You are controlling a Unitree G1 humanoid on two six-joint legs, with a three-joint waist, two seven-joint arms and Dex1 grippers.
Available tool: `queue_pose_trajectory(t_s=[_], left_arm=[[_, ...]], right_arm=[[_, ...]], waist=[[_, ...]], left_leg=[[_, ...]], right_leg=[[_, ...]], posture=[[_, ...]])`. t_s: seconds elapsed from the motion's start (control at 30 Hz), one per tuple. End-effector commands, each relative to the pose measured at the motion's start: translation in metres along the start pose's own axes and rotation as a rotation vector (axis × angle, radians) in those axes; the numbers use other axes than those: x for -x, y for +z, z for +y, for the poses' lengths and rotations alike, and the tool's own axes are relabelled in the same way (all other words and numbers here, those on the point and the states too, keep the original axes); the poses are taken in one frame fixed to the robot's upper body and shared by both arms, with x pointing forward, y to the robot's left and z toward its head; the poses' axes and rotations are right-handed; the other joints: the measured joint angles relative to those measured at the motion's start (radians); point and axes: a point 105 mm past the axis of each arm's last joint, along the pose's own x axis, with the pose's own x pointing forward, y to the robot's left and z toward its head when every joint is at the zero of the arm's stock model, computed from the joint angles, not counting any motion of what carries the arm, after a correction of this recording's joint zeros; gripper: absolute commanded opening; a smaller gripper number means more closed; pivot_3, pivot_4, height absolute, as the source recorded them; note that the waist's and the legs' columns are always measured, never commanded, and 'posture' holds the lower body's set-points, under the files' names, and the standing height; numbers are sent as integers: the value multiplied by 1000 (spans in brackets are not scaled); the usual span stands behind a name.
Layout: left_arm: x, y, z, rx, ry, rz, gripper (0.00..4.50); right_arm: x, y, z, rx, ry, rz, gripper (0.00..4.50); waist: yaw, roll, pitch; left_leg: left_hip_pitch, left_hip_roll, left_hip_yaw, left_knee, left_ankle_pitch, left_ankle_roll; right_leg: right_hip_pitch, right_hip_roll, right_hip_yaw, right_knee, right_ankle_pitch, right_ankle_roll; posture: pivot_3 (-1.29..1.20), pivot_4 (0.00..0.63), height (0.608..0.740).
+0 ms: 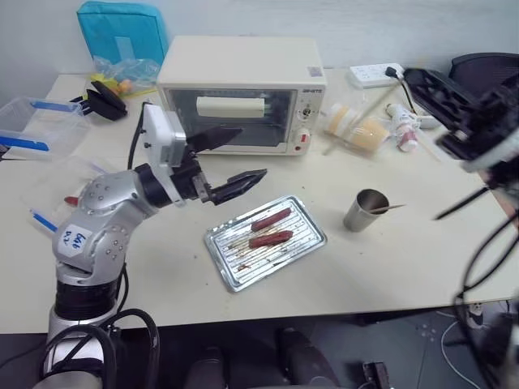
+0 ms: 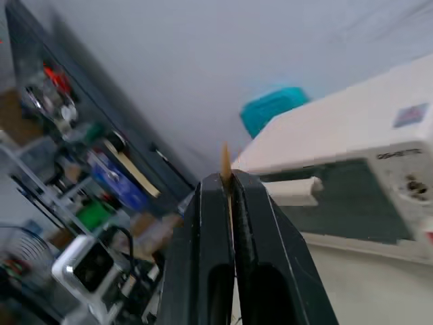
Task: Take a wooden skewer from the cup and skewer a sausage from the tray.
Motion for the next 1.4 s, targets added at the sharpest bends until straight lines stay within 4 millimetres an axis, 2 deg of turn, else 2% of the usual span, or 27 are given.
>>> queue_pose_trajectory(t_s=[0.03,0.2,0.3,0.53,0.83,0.97,1.33,1.37,1.4], left_arm=[[-5,14,-12,-72,-6,-46,4500],[-9,19,-12,-112,31,-55,4500],[-9,17,-10,-122,53,-52,4500],[-16,8,-4,-111,82,-73,4500],[-27,14,-2,-107,94,-135,4500],[-27,17,-3,-106,98,-148,3654],[-28,18,-6,-100,90,-159,245],[-29,18,-6,-99,91,-160,60],[-29,18,-6,-98,93,-159,60]], right_arm=[[-14,-6,13,-53,32,-27,26],[-20,-21,7,-137,34,-17,26],[-21,-29,10,-151,56,-3,26],[-27,-36,21,-206,109,-25,26],[-34,-38,27,-246,119,-42,26],[-33,-39,24,-250,103,-39,0],[-34,-40,22,-258,100,-39,0],[-33,-40,21,-260,95,-37,0],[-33,-41,19,-260,88,-35,0]], waist=[[5,0,0],[15,1,0],[14,1,0],[11,1,-1],[10,1,-1],[10,1,-1],[10,1,-1],[10,1,-1],[10,1,-1]], left_leg=[[-1,0,0,0,0,0],[-10,0,-1,1,0,0],[-15,0,-1,2,1,1],[-15,0,-1,2,1,1],[-15,-1,-1,2,2,1],[-15,0,-1,2,2,1],[-15,-1,-1,2,2,1],[-15,-1,-1,2,2,1],[-15,-1,-1,2,2,1]], right_leg=[[-2,0,0,0,0,0],[-10,-3,-1,2,0,0],[-14,-4,-3,3,2,1],[-14,-3,-3,2,2,0],[-14,-3,-3,2,2,0],[-15,-3,-3,2,2,0],[-15,-3,-3,2,2,0],[-15,-3,-3,2,2,0],[-15,-3,-3,2,2,0]], posture=[[0,150,740],[0,150,740],[0,150,740],[0,150,740],[0,150,740],[0,150,740],[0,150,740],[0,150,740],[0,150,740]])
